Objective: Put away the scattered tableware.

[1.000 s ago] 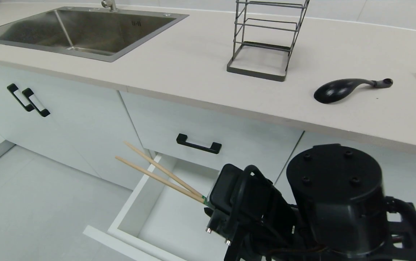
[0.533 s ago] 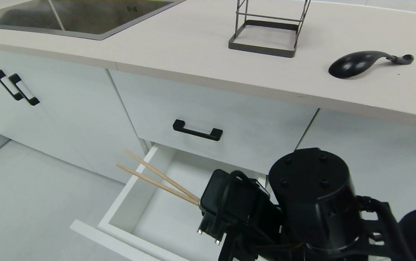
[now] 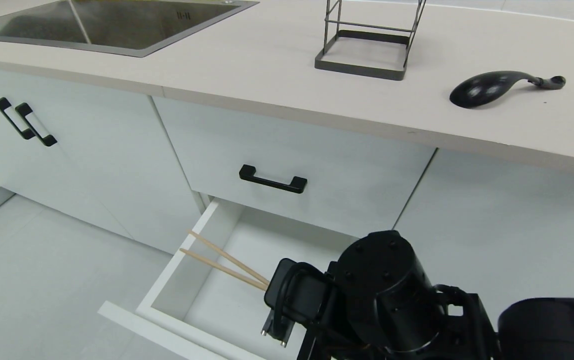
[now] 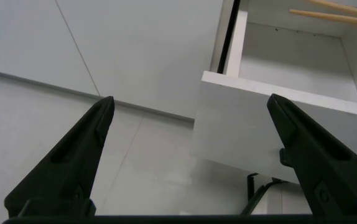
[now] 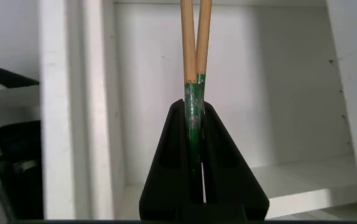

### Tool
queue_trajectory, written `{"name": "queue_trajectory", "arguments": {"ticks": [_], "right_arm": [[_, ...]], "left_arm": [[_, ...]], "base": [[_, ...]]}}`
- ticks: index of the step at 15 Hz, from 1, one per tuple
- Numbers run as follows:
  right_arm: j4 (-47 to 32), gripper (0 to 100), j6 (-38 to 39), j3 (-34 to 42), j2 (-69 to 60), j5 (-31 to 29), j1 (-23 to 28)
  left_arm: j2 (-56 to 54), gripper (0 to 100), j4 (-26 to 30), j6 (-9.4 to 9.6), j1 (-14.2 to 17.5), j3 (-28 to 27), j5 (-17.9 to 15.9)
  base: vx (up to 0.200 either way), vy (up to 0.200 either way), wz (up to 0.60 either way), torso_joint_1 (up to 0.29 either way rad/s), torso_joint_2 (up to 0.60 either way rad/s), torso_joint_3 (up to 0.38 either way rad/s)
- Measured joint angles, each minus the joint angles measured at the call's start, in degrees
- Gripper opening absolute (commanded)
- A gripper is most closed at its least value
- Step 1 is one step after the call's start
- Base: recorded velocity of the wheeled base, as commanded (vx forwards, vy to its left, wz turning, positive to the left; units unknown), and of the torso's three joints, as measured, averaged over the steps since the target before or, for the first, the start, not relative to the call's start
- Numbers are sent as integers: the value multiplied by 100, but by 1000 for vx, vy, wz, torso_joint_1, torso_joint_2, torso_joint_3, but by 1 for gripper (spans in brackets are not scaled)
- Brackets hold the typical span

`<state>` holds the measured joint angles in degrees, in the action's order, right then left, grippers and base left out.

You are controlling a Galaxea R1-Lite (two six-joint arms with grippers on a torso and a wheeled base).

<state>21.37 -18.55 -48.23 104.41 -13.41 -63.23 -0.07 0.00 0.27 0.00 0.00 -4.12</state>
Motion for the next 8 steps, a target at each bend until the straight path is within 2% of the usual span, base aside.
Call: {"name": "queue_trajectory", "arguments": {"ticks": [5, 8], "right_arm": [[61, 0, 132, -161, 294, -106, 456], [50, 0, 413, -207, 389, -117, 500]], "left_arm": [[0, 100, 0, -6, 0, 0, 0], [0, 100, 0, -2, 0, 0, 0]], "base": [[0, 0, 0, 0, 0, 0], [0, 0, 0, 0, 0, 0]]}}
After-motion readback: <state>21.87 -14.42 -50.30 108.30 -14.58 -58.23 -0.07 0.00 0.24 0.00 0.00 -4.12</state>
